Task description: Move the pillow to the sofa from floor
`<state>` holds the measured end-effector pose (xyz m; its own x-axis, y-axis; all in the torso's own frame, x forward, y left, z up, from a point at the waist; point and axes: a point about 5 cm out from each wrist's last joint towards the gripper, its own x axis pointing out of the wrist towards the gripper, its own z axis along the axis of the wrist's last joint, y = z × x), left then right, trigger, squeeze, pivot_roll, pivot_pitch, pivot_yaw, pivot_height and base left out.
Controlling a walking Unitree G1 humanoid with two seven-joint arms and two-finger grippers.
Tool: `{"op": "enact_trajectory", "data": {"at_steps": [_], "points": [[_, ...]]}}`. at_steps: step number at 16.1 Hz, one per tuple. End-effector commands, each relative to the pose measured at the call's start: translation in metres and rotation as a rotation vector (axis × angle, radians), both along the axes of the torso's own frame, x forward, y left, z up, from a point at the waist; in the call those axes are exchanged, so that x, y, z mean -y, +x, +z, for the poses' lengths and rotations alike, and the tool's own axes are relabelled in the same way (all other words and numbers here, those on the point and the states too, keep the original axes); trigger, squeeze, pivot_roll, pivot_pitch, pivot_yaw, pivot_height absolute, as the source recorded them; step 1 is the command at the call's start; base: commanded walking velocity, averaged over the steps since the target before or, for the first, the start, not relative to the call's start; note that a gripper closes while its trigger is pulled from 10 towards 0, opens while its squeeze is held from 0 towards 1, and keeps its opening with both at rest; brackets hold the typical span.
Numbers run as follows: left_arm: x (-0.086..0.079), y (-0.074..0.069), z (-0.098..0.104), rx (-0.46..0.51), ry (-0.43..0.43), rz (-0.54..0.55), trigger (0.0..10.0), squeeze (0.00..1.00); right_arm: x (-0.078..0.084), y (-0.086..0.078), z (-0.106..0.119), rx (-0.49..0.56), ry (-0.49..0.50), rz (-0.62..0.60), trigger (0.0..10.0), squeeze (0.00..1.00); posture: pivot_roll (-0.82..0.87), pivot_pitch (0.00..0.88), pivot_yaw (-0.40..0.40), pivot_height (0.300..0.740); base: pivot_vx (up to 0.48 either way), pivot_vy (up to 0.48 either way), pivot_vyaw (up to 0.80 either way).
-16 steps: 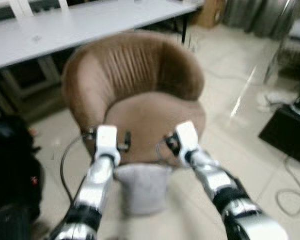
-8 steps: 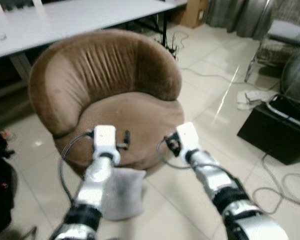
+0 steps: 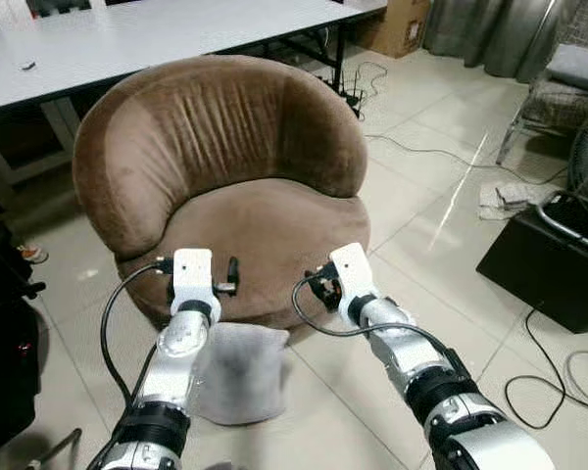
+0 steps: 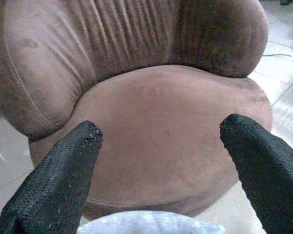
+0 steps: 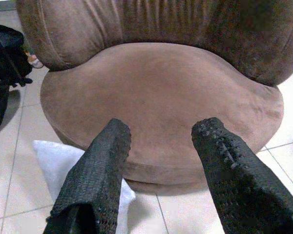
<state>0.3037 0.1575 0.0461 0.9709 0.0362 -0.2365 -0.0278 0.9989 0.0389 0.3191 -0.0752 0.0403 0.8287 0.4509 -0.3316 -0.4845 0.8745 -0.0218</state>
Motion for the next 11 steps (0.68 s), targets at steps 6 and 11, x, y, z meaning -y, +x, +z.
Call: {"op": "enact_trajectory", "data": {"at_steps": [6,11], "points": [[0.0048,0.0003,-0.001,-0.005,-0.039,0.003,10.0,0.0,0.0055,0.0024,-0.0003,-0.017,-0.034,-0.001,10.0,0.0,-0.06,0.0,0.001,0.74,0.04,-0.139,0.0],[0.005,0.0007,-0.0002,0.001,-0.043,0.006,10.0,0.0,0.0052,0.0033,0.0019,-0.003,-0.046,0.034,10.0,0.0,-0.06,0.0,-0.006,0.74,0.0,0.0,0.56]]}}
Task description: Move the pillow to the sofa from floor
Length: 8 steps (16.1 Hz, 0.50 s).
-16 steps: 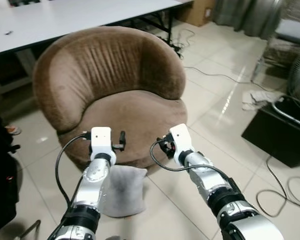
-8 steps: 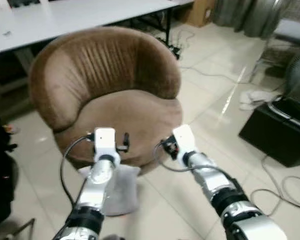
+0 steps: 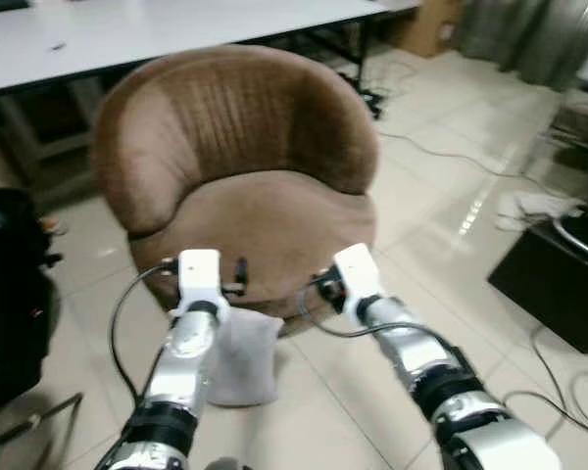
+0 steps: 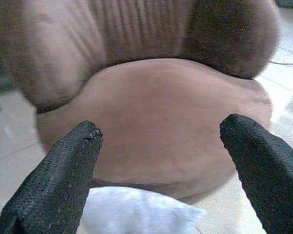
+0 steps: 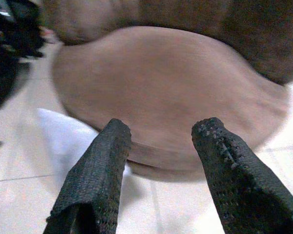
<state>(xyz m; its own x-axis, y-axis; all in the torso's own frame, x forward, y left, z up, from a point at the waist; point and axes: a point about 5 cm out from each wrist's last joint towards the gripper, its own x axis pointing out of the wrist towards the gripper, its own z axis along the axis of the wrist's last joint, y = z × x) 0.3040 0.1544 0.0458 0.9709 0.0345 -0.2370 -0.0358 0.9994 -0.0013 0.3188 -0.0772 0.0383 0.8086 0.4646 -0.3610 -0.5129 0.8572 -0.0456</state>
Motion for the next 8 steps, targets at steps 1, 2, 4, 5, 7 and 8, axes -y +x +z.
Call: {"op": "enact_trajectory", "data": {"at_steps": [1,2,4,5,7,8], "points": [[0.0019,0.0,0.0004,0.005,-0.013,0.002,10.0,0.0,0.0028,0.0033,0.004,0.014,-0.011,0.014,10.0,0.15,-0.06,0.0,-0.007,0.74,0.0,0.0,0.64],[0.0019,-0.0002,0.0004,0.006,-0.017,0.005,10.0,0.0,0.0023,0.0027,0.0035,0.01,-0.01,0.021,10.0,0.17,-0.06,0.0,-0.007,0.74,0.0,0.0,0.62],[0.0022,-0.0006,-0.0001,0.004,-0.017,0.004,10.0,0.0,0.0015,0.0019,0.0027,0.006,-0.01,0.028,10.0,0.2,-0.05,0.0,-0.007,0.74,0.0,0.0,0.62],[0.0023,-0.0009,-0.0003,0.003,-0.014,0.002,10.0,0.0,0.0008,0.0016,0.0024,0.003,-0.009,0.03,10.0,0.2,-0.05,0.0,-0.007,0.74,0.0,0.0,0.61],[0.0026,-0.0012,-0.0004,0.001,-0.013,-0.001,10.0,0.0,0.0002,0.0015,0.0025,0.002,-0.008,0.033,10.0,0.21,-0.05,0.0,-0.006,0.74,0.0,0.0,0.6],[0.0029,-0.0014,-0.0006,-0.001,-0.011,-0.004,10.0,0.0,0.0,0.0014,0.0023,0.0,-0.006,0.035,10.0,0.21,-0.05,0.0,-0.006,0.74,0.0,0.0,0.58]]}}
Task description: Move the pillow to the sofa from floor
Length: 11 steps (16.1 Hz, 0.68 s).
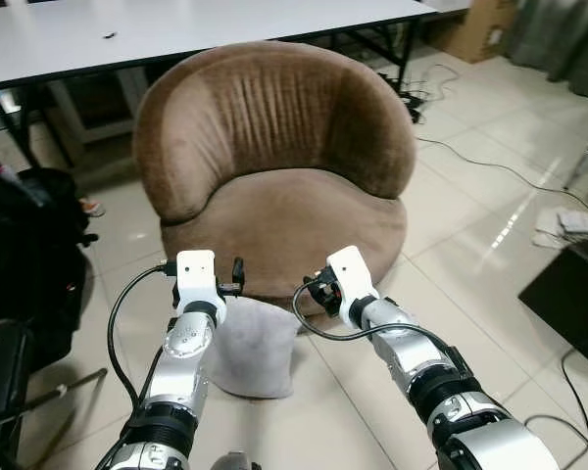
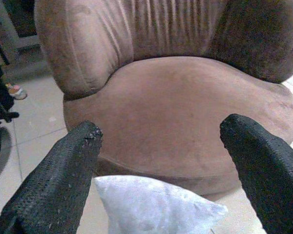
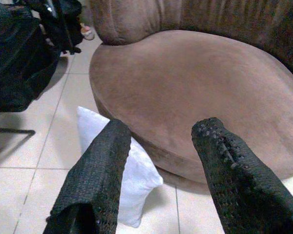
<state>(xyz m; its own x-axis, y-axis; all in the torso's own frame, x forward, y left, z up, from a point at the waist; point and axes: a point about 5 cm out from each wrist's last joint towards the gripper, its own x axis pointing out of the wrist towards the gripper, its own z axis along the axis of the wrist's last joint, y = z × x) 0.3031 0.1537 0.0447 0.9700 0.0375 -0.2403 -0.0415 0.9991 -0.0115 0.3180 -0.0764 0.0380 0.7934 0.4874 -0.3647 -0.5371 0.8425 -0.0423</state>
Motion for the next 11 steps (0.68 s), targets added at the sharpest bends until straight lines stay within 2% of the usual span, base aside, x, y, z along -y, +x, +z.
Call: {"op": "enact_trajectory", "data": {"at_steps": [1,11], "points": [[0.0023,-0.0006,0.0003,0.0,0.0,-0.01,10.0,0.0,0.0006,0.002,0.0025,0.003,-0.005,0.009,10.0,0.2,-0.05,0.0,-0.006,0.74,0.0,0.0,0.57],[0.0016,-0.0017,-0.0018,-0.015,0.011,-0.008,10.0,0.0,0.0,0.0016,0.0023,0.0,-0.006,0.018,10.0,0.24,-0.05,0.0,-0.006,0.74,0.0,0.0,0.56]]}}
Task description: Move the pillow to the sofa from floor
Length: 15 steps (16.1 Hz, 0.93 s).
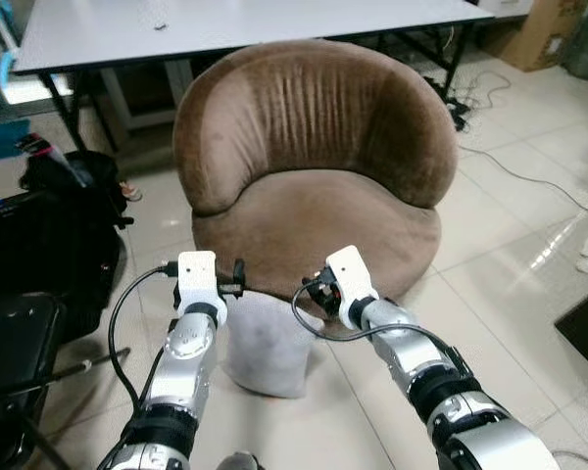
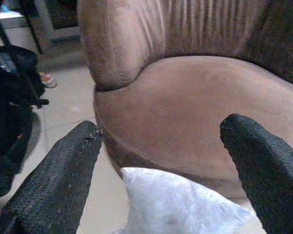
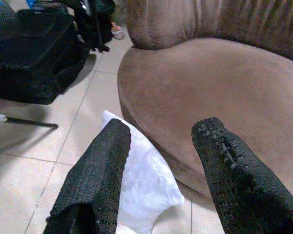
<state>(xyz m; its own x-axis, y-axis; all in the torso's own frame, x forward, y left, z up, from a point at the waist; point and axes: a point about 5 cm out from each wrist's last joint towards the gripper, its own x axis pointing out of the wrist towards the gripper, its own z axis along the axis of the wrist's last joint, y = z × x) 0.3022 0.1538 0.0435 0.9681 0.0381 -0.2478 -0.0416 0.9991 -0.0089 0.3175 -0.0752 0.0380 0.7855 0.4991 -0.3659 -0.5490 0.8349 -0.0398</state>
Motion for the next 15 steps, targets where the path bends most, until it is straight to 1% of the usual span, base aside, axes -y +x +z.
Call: {"op": "enact_trajectory", "data": {"at_steps": [1,7,11,14,15], "points": [[0.0016,-0.0006,-0.0005,-0.007,0.007,-0.009,10.0,0.0,0.0016,0.0022,0.0021,0.003,-0.008,-0.002,10.0,0.24,-0.06,0.0,-0.002,0.74,0.0,0.0,0.56],[0.0024,0.0008,0.0004,-0.007,0.014,-0.016,10.0,0.0,0.0058,0.0021,0.0011,0.004,-0.012,-0.032,10.0,0.25,-0.07,0.0,0.004,0.74,0.0,0.0,0.55],[0.0042,0.0002,0.0005,-0.008,-0.012,-0.024,10.0,0.0,0.0062,0.0002,-0.0013,-0.001,-0.013,-0.044,10.0,0.26,-0.07,0.0,0.015,0.74,0.0,0.0,0.52],[0.002,-0.0009,-0.0008,-0.017,-0.014,-0.023,10.0,0.0,0.0078,-0.0006,-0.0027,-0.001,-0.012,-0.061,10.0,0.26,-0.07,0.0,0.021,0.74,0.0,0.0,0.51],[0.0012,-0.001,-0.0015,-0.024,-0.014,-0.026,10.0,0.0,0.0089,-0.0007,-0.0036,-0.013,0.004,-0.081,10.0,0.21,-0.07,0.0,0.022,0.74,0.0,0.0,0.0]]}}
